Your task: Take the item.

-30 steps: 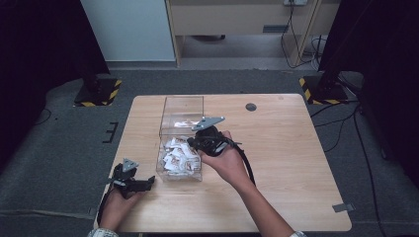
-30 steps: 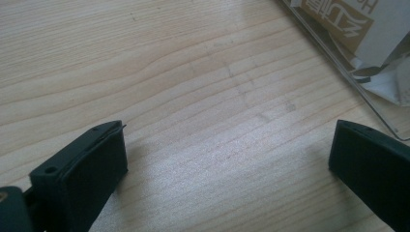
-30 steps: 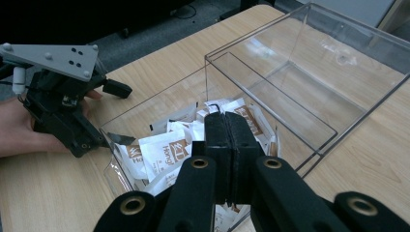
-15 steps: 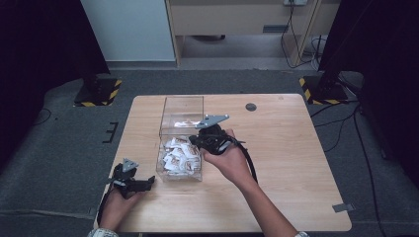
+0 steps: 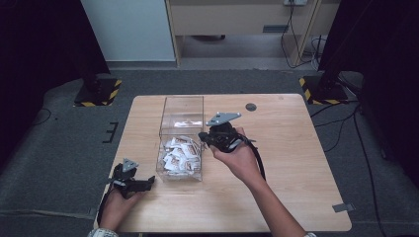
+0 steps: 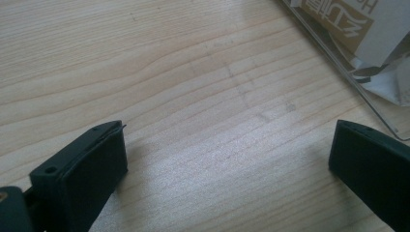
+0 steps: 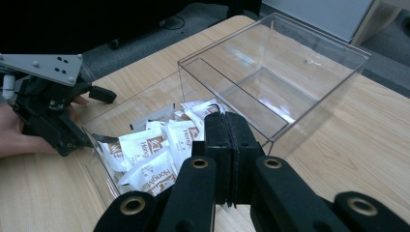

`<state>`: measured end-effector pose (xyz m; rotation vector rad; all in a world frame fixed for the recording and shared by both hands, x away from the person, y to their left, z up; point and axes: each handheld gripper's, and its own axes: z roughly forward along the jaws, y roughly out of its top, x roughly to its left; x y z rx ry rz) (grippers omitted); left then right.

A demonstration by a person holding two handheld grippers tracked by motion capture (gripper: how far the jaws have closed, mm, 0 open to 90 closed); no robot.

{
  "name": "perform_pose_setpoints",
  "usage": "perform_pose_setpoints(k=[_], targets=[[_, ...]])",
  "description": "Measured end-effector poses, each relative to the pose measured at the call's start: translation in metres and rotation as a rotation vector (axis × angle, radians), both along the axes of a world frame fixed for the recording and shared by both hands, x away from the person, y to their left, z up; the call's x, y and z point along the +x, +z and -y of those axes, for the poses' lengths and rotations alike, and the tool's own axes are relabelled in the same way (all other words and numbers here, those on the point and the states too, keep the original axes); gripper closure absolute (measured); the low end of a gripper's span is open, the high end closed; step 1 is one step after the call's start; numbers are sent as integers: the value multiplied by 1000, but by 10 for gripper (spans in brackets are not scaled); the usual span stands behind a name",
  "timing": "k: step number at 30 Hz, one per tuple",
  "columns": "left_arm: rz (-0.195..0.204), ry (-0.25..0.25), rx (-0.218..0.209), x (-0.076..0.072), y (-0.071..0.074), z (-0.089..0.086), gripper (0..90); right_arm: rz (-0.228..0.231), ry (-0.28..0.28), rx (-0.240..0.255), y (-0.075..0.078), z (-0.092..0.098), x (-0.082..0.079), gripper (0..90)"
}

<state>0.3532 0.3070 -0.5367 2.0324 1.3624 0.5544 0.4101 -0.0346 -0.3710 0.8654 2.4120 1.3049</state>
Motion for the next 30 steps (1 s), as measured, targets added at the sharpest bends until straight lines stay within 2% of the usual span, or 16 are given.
perform_pose_setpoints(k=[8,15,30], targets=[[0,0,0,0,0,0,0,5,-32,-10,-5,16,3,893],[0,0,0,0,0,0,0,-10,-81,-19,-17,39,8,893],[1,1,-1,0,0,0,0,-21,-154,-37,-30,72,17,892]])
